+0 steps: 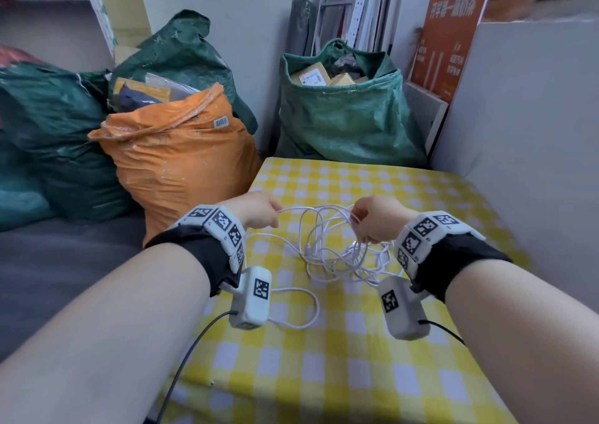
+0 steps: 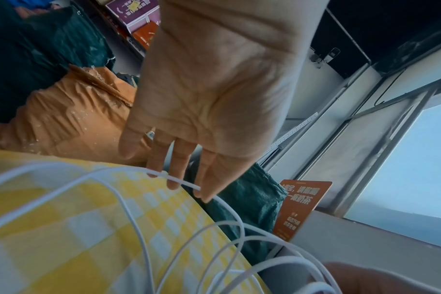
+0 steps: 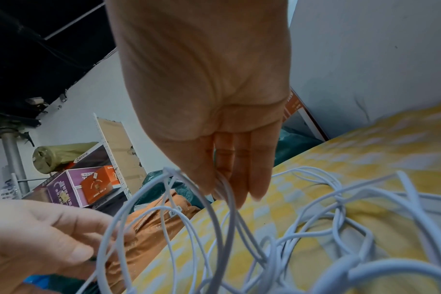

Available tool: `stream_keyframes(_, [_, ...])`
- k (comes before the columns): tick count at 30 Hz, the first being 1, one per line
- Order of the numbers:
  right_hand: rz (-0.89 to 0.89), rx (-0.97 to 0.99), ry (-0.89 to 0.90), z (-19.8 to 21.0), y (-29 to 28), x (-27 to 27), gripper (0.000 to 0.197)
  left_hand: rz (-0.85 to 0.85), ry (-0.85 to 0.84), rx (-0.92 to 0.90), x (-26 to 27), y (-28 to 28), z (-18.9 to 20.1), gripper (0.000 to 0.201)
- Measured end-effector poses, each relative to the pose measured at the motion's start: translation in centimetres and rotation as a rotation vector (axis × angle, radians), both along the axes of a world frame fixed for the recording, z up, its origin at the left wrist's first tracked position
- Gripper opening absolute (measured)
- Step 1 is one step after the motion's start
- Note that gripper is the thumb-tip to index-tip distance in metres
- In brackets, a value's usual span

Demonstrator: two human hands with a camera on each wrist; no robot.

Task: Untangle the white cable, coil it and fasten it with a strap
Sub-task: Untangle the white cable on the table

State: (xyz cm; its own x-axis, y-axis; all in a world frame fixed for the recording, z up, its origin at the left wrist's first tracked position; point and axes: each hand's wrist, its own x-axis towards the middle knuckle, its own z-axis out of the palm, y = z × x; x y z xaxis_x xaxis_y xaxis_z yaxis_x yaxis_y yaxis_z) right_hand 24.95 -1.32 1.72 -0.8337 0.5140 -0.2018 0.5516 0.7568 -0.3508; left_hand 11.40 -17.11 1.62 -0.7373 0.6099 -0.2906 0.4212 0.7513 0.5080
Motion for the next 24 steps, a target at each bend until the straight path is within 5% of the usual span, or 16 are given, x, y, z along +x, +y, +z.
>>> stream_keyframes(6, [-0.003, -0.163, 0.097, -0.3, 0.1, 0.2, 0.021, -0.145, -0.117, 0.137, 1.0, 1.3, -0.1, 0.041])
stream_keyframes(11, [-0.015, -0.233, 0.136, -0.6, 0.7, 0.4, 0.020, -0.158, -0.140, 0.232, 1.5, 1.9, -0.3, 0.011])
stream_keyframes(18, [0.012, -0.285, 0.157, -1.1, 1.0, 0.3, 0.019, -0.287, -0.403, 0.243, 1.9, 1.8, -0.6, 0.011])
stream_keyframes(24, [0.062, -0.394, 0.063, -0.6, 1.0, 0.4, 0.023, -0.257, -0.261, 0.237, 1.8, 1.6, -0.2, 0.014])
